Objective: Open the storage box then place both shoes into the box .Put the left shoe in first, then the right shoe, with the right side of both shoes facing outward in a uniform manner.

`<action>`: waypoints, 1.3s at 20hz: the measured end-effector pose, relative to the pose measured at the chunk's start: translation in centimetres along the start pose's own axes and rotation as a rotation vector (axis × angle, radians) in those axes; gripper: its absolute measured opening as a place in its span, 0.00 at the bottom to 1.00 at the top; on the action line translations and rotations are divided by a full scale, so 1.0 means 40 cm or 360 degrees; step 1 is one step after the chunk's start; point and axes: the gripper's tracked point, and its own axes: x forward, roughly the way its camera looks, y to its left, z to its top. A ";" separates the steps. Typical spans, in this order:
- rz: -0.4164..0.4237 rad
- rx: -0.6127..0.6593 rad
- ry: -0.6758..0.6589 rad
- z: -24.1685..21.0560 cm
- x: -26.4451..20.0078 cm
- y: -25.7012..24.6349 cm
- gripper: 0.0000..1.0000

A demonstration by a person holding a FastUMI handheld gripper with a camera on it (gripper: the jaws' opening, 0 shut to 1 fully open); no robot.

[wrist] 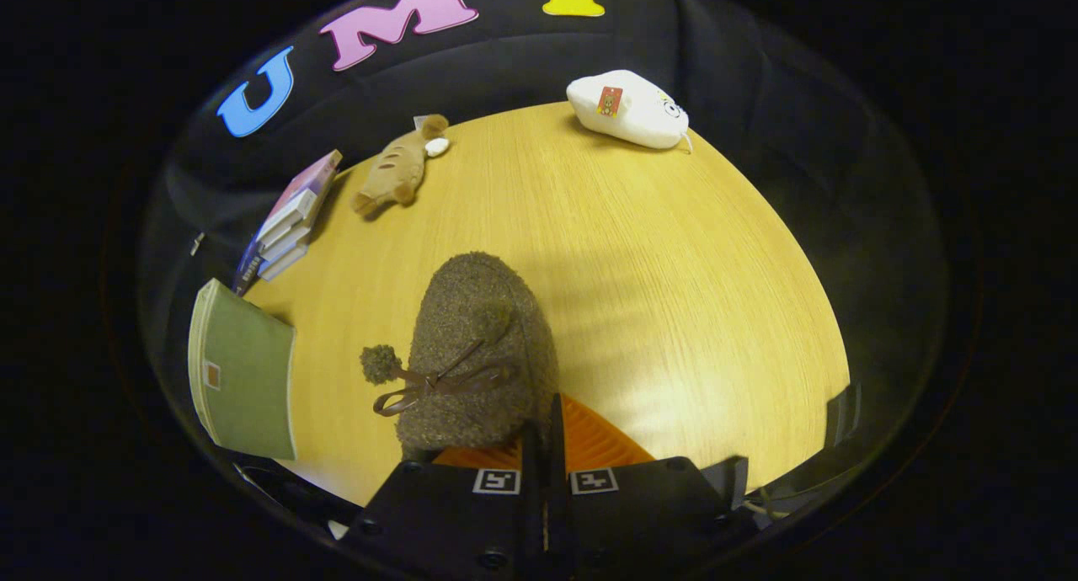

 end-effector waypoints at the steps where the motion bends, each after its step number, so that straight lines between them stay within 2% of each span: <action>1: 0.0019 0.0043 -0.0036 0.012 -0.035 0.044 0.07; 7: 0.0184 0.0139 -0.0191 0.066 -0.220 0.370 0.07; 9: 0.0278 0.0157 -0.0172 0.066 -0.251 0.487 0.07; 12: 0.0346 0.0130 -0.0153 0.060 -0.273 0.624 0.07; 17: 0.0484 0.0070 -0.0106 0.019 -0.295 0.850 0.07; 22: 0.0520 0.0025 -0.0028 -0.022 -0.263 0.999 0.07; 26: 0.0444 -0.0024 0.0042 -0.064 -0.185 1.059 0.07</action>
